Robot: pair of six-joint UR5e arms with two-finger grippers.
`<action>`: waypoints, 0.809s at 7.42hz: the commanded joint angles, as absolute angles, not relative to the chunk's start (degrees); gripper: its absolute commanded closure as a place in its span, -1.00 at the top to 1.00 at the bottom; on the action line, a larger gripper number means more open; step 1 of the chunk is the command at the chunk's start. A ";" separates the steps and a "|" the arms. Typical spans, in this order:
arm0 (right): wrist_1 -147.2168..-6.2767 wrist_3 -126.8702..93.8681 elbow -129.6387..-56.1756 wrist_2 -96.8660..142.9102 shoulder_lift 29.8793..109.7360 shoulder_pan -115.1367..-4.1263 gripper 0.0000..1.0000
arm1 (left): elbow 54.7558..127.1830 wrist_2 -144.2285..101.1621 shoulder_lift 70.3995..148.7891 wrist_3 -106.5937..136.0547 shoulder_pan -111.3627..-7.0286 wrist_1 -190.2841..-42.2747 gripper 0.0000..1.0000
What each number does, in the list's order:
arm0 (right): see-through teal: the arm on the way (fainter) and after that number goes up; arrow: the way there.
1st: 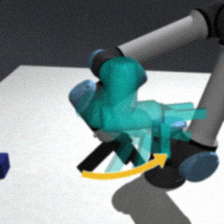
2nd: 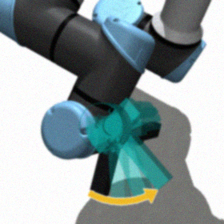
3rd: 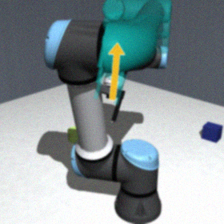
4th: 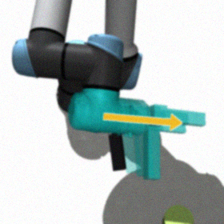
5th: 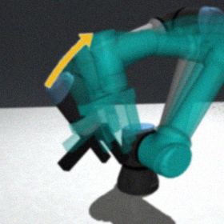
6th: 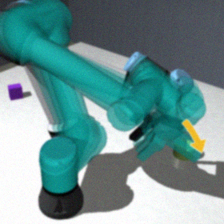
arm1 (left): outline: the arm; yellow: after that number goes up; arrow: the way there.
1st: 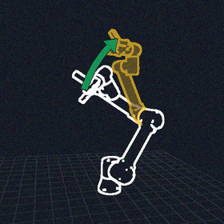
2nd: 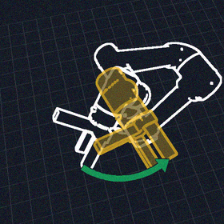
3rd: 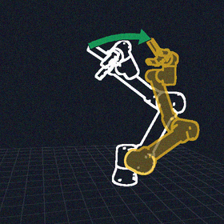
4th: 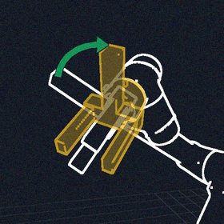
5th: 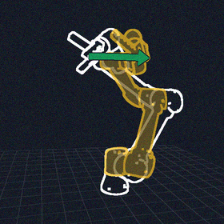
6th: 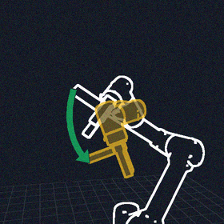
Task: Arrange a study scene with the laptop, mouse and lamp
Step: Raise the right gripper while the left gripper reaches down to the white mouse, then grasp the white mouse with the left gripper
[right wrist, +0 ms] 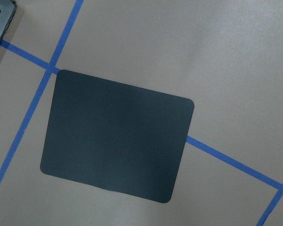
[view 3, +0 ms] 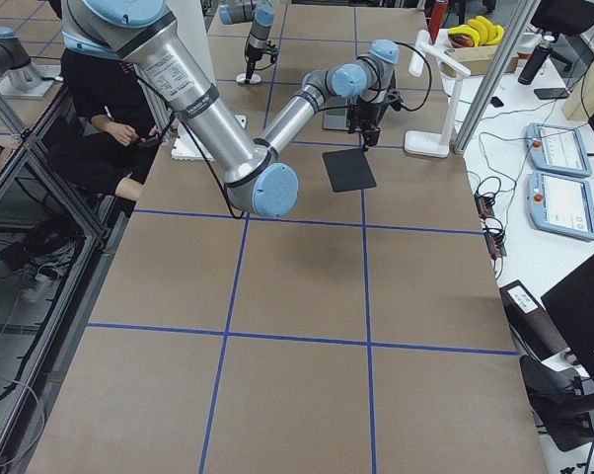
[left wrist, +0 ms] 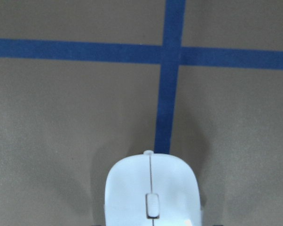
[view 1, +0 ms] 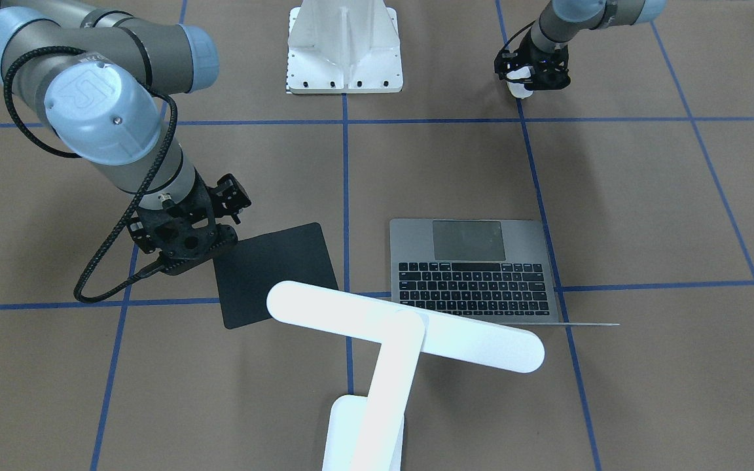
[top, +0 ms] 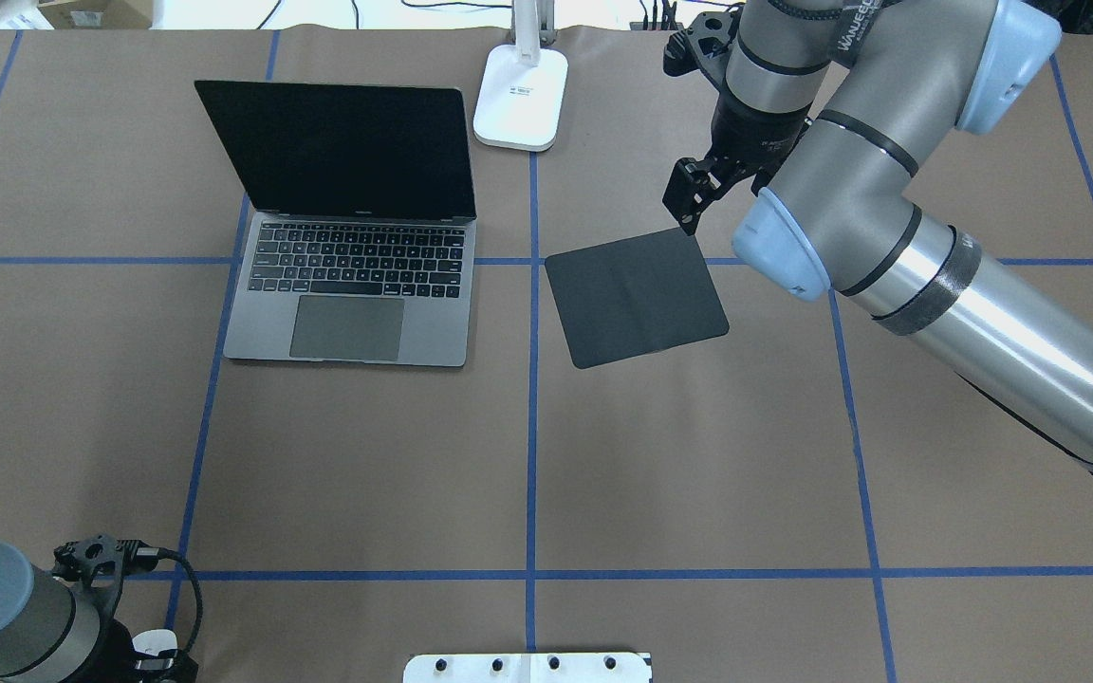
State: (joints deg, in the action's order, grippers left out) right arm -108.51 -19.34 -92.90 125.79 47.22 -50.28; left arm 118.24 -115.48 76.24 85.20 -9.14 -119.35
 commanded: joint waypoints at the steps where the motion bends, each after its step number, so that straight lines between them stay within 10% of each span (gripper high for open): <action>1: -108.54 -19.34 -92.90 125.77 47.20 -50.27 1.00 | 117.86 -115.49 77.34 85.25 -8.79 -119.36 0.56; 6: -108.54 -19.34 -92.99 125.77 47.37 -50.27 1.00 | 118.12 -115.58 77.34 85.25 -8.88 -119.27 0.32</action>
State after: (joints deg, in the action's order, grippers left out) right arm -108.54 -19.34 -92.97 125.77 47.35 -50.27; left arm 118.04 -115.56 77.41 85.25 -8.83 -119.28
